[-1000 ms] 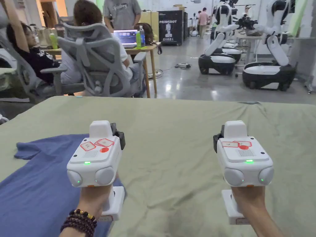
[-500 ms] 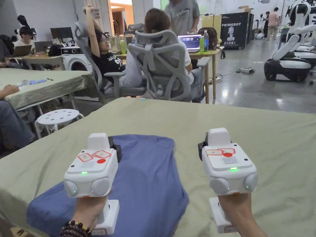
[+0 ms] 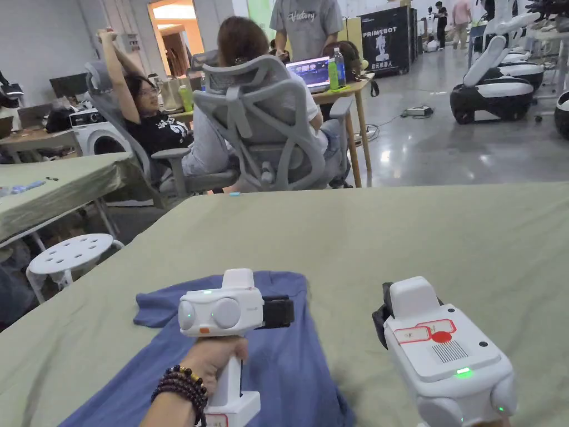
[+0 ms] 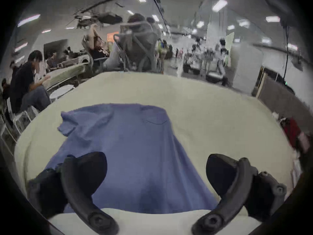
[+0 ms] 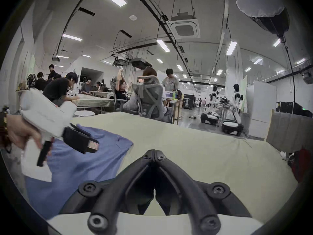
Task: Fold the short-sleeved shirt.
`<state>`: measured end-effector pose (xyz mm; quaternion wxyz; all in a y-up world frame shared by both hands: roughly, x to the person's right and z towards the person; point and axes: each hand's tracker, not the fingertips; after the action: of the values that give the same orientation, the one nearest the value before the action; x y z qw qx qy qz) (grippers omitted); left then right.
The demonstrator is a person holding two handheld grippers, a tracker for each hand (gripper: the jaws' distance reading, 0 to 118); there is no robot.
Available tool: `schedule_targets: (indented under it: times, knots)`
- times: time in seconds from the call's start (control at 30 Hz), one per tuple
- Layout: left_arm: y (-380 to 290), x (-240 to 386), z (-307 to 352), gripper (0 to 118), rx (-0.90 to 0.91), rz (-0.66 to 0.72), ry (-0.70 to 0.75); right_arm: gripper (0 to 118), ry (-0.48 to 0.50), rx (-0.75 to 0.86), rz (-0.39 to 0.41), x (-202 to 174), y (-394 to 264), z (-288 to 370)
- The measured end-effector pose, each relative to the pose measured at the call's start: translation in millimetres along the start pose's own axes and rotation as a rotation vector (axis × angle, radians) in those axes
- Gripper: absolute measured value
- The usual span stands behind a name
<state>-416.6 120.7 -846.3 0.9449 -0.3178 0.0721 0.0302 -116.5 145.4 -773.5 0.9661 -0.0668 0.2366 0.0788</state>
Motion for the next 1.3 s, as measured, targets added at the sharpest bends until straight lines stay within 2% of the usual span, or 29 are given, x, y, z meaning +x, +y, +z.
schedule_targets:
  times: [0.13, 0.2, 0.27, 0.3, 0.33, 0.37, 0.4, 0.43, 0.5, 0.67, 0.77, 0.9, 0.97, 1.07, 1.2, 1.3]
  knots:
    - [-3, 26, -47, 111, -0.186, -0.004, -0.020, 1, 0.008, -0.020, -0.027, 8, -17, -23]
    - [-11, 6, -96, 99, -0.269, -0.002, 0.015, 1, 0.008, -0.032, -0.037, 12, -23, -31]
    - [-19, 6, -100, 99, -0.228, -0.014, 0.017, 1, 0.004, -0.044, -0.041, 18, -30, -37]
    - [-14, 17, -82, 89, -0.211, -0.035, 0.034, 1, 0.001, -0.048, -0.044, 21, -32, -37]
    - [-13, 17, -72, 68, -0.196, -0.035, 0.028, 1, -0.002, -0.049, -0.046, 23, -34, -37]
    - [-10, 17, -62, 20, -0.141, -0.032, 0.011, 1, -0.010, -0.050, -0.047, 25, -38, -37]
    - [-9, 16, -56, 1, -0.117, -0.019, 0.053, 1, -0.016, -0.052, -0.048, 26, -39, -36]
    - [-1, 3, -64, 1, -0.162, 0.022, 0.086, 1, -0.022, -0.056, -0.056, 29, -40, -35]
    - [9, -9, -58, 1, -0.136, 0.144, -0.020, 1, -0.025, -0.061, -0.075, 34, -40, -29]
    - [47, 2, -12, 1, -0.006, 0.103, -0.055, 1, -0.043, -0.053, -0.062, 56, -34, 0]
    - [80, 34, 28, 1, 0.064, 0.074, -0.177, 1, -0.077, -0.031, -0.045, 77, -29, 24]
    - [114, 128, 75, 1, 0.223, -0.083, -0.400, 1, -0.148, 0.014, -0.058, 113, -21, 73]
    - [122, 188, 90, 1, 0.214, -0.088, -0.561, 1, -0.197, 0.026, -0.057, 133, -17, 100]
    - [119, 290, 99, 1, 0.195, -0.166, -0.770, 1, -0.285, 0.026, -0.065, 163, -11, 146]
    - [79, 427, 75, 1, 0.063, -0.246, -0.989, 1, -0.411, -0.007, -0.109, 215, -33, 189]
    - [25, 512, 33, 1, -0.080, -0.343, -1.015, 1, -0.502, -0.042, -0.133, 244, -52, 215]
